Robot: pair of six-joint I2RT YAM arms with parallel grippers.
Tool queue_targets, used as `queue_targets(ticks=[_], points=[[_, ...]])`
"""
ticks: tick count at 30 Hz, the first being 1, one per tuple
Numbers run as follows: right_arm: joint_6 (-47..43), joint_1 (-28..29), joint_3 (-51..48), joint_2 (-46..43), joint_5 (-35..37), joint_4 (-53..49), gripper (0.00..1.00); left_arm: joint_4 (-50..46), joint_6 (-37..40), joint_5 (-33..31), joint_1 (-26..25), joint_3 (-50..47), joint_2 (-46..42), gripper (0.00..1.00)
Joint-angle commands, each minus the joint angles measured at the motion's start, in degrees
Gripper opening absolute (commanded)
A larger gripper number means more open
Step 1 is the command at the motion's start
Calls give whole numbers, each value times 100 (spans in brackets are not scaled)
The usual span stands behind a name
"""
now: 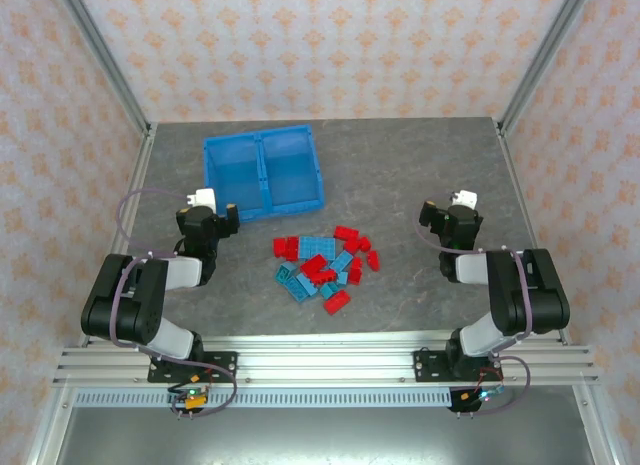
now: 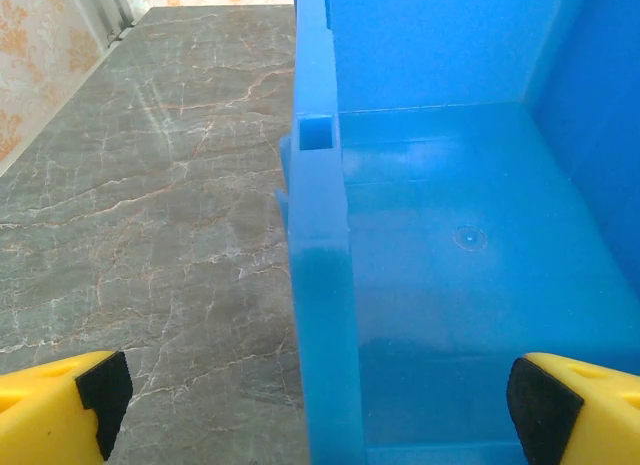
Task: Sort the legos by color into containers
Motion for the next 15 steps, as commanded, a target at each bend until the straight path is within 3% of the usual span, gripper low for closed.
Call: queue_targets(ticks=[1, 15], points=[[-48, -27, 109, -43, -49, -21, 99, 72, 49, -31, 12, 123, 14, 100], [-51, -25, 133, -35, -49, -42, 99, 83, 46, -23, 20, 121, 13, 100]])
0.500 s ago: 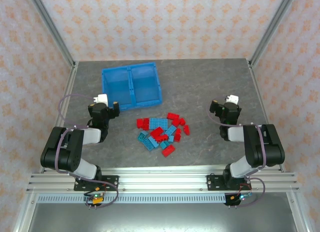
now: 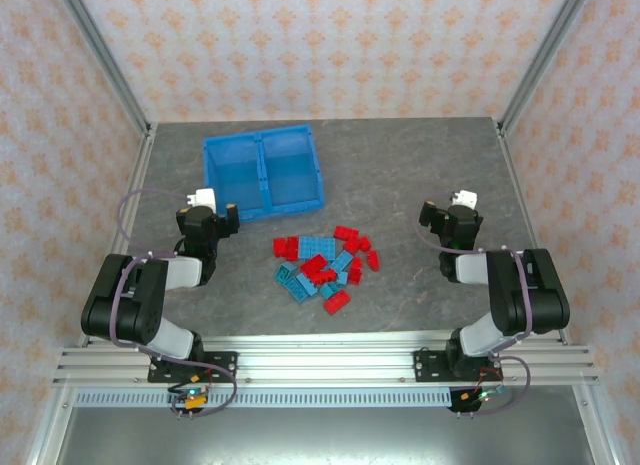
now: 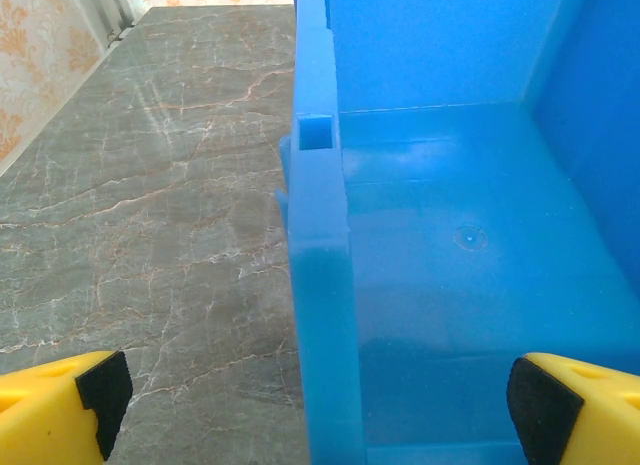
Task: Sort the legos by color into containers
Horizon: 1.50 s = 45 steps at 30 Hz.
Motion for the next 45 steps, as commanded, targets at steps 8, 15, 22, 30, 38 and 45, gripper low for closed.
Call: queue_targets(ticks=[8, 15, 22, 30, 38, 45], points=[[793, 81, 1091, -1522, 705, -2946, 99, 80, 46, -14, 21, 121, 13, 100], [2557, 320, 2363, -2000, -1326, -5471, 100, 95, 42, -14, 20, 108, 13, 100], [2117, 1686, 3744, -729, -2403, -7223, 99, -2209, -421, -1118, -382, 727, -1588, 100], [2144, 2812, 4572, 407, -2567, -7458, 99, -6343, -3296, -514, -1384, 2529, -2727, 100], [2171, 2983, 4701, 669, -2549, -7413, 99, -7967, -3485, 841, -2511, 3192, -1321, 87], [2115, 3003, 4748, 774, -2562, -7534, 99, -7330, -3424, 1165, -2611, 3179, -9, 67]])
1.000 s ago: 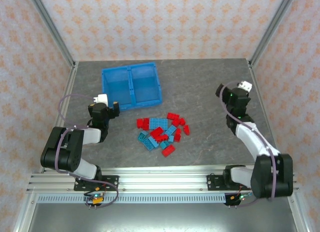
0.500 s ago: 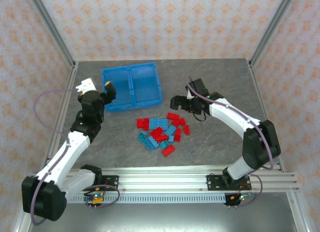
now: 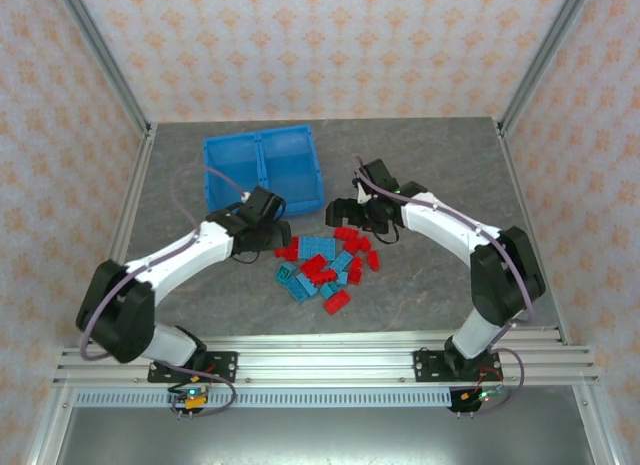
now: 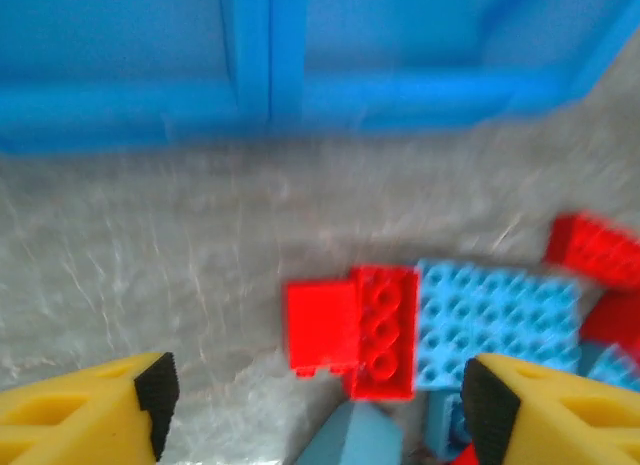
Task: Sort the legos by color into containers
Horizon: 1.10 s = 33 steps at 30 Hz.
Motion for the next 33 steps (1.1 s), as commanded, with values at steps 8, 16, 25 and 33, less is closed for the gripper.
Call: queue_targets(ticks=[8, 16, 25, 33], points=[[25, 28, -120, -189, 223, -236, 99, 293, 12, 238, -21, 246, 1075, 54], [21, 37, -71, -138, 192, -236, 99, 539, -39, 80, -21, 179, 1342, 54], [13, 40, -50, -162, 238, -280, 99, 860, -59, -46, -22, 112, 1530, 46], [39, 40, -50, -234, 318, -315, 99, 698, -9, -164, -21, 140, 1252, 27]])
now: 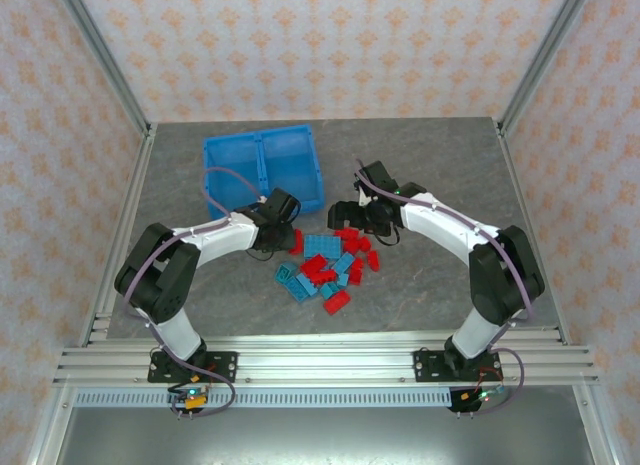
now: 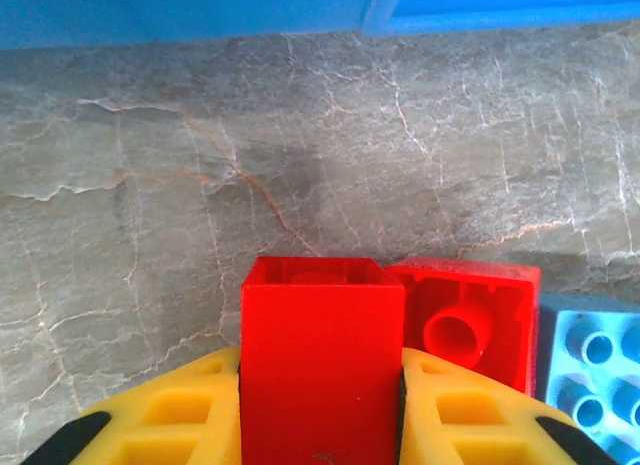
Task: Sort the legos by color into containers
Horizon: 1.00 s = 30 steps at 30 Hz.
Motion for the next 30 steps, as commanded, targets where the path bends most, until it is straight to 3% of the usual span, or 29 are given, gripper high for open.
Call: queue_targets(ticks=[1, 8, 12, 19, 26, 30], points=[[33, 42, -4, -276, 169, -152, 99, -313, 76, -234, -28, -26, -292, 26], [121, 38, -79, -573, 180, 179, 99, -777, 287, -612, -126, 275, -1454, 26], [176, 39, -131, -702, 228, 346, 99, -726, 715, -1021, -131, 772, -1542, 25], [272, 39, -84, -844, 334, 325, 99, -819, 1398, -1516, 161, 2927, 154, 24], [330, 47, -213, -1293, 529, 170, 99, -962, 1182, -695, 823, 4734, 2158, 24], [371, 40, -320, -1471, 652, 136, 99, -1013, 1212, -364, 900, 5215, 2670, 33]])
